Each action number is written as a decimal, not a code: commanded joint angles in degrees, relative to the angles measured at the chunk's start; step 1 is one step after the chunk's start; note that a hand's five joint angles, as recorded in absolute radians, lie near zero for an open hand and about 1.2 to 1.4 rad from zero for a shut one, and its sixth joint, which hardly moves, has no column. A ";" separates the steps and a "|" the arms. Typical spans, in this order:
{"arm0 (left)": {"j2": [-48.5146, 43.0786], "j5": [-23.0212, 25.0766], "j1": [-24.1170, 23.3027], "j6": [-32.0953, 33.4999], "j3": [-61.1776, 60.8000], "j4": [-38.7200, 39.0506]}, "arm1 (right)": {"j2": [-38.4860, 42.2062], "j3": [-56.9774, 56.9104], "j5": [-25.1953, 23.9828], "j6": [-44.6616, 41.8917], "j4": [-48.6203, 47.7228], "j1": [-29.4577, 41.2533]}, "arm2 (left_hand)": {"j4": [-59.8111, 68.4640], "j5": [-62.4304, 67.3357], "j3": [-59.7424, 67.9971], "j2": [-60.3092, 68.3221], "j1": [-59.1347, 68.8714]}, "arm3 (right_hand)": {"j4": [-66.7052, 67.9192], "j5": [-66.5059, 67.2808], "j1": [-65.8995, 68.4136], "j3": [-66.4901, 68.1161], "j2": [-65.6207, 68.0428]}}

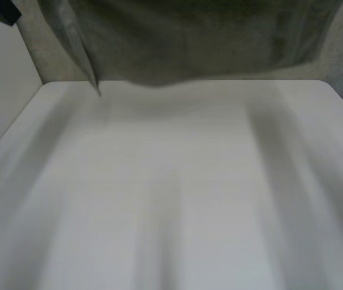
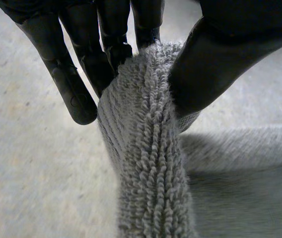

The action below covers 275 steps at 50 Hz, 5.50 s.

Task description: Fold the towel.

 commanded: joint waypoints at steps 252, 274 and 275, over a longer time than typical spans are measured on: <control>21.41 -12.98 -2.21 44.78 -59.69 -0.24 | -28.32 61.44 -13.07 -15.32 3.89 -3.94 | 2.10 5.89 5.06 4.75 5.40 | 3.18 3.32 3.40 4.65 5.00; 20.21 -5.50 -0.72 39.58 -46.31 -8.77 | -20.18 30.74 -14.83 -7.65 28.36 -4.39 | 2.10 5.89 5.06 4.75 5.40 | 3.18 3.32 3.40 4.65 5.00; 17.68 -5.42 -0.20 39.92 -45.62 -8.60 | -17.90 29.87 -14.66 -8.26 27.39 -4.38 | 2.10 5.89 5.06 4.75 5.40 | 3.18 3.32 3.40 4.65 5.00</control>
